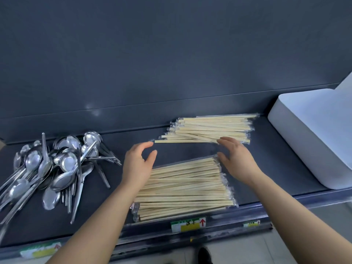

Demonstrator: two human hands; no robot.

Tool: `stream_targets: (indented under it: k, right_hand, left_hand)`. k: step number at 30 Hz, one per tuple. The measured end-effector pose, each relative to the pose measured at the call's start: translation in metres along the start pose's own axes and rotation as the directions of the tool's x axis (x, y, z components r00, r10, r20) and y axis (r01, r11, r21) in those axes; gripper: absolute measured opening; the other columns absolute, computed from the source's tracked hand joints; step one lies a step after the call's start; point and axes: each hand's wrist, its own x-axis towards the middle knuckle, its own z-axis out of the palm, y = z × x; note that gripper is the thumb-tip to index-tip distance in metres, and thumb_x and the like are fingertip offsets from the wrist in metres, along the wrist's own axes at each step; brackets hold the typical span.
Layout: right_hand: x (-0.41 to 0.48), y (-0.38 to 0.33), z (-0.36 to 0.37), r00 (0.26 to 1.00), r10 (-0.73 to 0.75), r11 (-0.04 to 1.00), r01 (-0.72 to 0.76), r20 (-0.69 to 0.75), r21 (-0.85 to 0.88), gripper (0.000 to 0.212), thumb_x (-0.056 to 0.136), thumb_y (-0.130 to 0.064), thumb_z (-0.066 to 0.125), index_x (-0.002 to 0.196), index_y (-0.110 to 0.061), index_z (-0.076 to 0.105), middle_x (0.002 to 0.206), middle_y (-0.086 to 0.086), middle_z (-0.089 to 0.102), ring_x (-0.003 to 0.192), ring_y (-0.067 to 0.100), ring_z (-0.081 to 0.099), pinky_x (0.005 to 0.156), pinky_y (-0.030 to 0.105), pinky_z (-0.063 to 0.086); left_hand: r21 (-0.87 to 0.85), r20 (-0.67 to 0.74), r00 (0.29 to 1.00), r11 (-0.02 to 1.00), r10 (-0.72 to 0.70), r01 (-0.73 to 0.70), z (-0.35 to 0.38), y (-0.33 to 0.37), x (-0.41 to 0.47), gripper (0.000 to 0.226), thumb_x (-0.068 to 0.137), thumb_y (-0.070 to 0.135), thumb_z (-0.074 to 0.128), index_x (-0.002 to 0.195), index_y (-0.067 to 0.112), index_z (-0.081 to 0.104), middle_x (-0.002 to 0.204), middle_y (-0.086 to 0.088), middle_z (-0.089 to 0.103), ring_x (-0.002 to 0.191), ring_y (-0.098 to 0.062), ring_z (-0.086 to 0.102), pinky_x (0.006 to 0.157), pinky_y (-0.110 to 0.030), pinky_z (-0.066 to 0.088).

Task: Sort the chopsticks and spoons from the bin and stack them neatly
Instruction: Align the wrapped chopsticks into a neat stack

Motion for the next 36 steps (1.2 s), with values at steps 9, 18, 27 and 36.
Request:
stream_targets:
  k: [9, 18, 27, 36]
  right_hand:
    - [0.078, 0.021, -0.003, 0.979, -0.089, 0.969, 0.128, 0.181, -0.212, 0.061, 0.08, -0.03, 0.072, 0.136, -0.019, 0.049, 0.133, 0.005, 0.046, 0.119, 0.025, 0.041, 0.103, 0.029, 0.035]
    - [0.108, 0.027, -0.001, 0.914, -0.287, 0.919, 0.347, 0.288, -0.187, 0.041, 0.083, -0.025, 0.067, 0.121, -0.016, 0.058, 0.122, 0.006, 0.048, 0.114, 0.025, 0.047, 0.099, 0.029, 0.038]
    - [0.103, 0.03, 0.002, 0.882, -0.333, 0.857, 0.43, 0.333, -0.284, 0.037, 0.091, -0.027, 0.054, 0.126, -0.015, 0.052, 0.125, 0.008, 0.054, 0.117, 0.027, 0.048, 0.099, 0.034, 0.041]
    - [0.106, 0.014, -0.001, 0.827, -0.256, 0.763, 0.491, 0.501, -0.42, 0.038, 0.088, -0.031, 0.054, 0.119, -0.008, 0.052, 0.123, 0.012, 0.058, 0.114, 0.029, 0.055, 0.094, 0.035, 0.045]
  left_hand:
    - [0.076, 0.141, 0.938, 0.948, -0.317, 0.309, 0.061, 0.026, 0.063, 0.068, 0.088, 0.025, 0.066, 0.147, 0.012, 0.034, 0.145, -0.01, 0.041, 0.13, -0.024, 0.045, 0.106, -0.034, 0.038]
    - [0.103, 0.14, 0.923, 0.932, -0.359, 0.347, 0.074, 0.034, 0.071, 0.067, 0.072, 0.022, 0.083, 0.131, 0.01, 0.053, 0.118, -0.004, 0.059, 0.105, -0.02, 0.059, 0.089, -0.027, 0.044]
    - [0.035, 0.152, 0.943, 0.955, -0.295, 0.293, 0.069, 0.03, 0.065, 0.047, 0.071, 0.026, 0.084, 0.113, 0.019, 0.063, 0.096, 0.005, 0.063, 0.085, -0.01, 0.059, 0.077, -0.023, 0.047]
    - [-0.237, 0.163, 0.922, 0.893, -0.351, 0.382, 0.061, 0.03, 0.053, 0.059, 0.077, 0.018, 0.08, 0.131, 0.012, 0.054, 0.116, 0.0, 0.064, 0.102, -0.011, 0.06, 0.089, -0.024, 0.046]
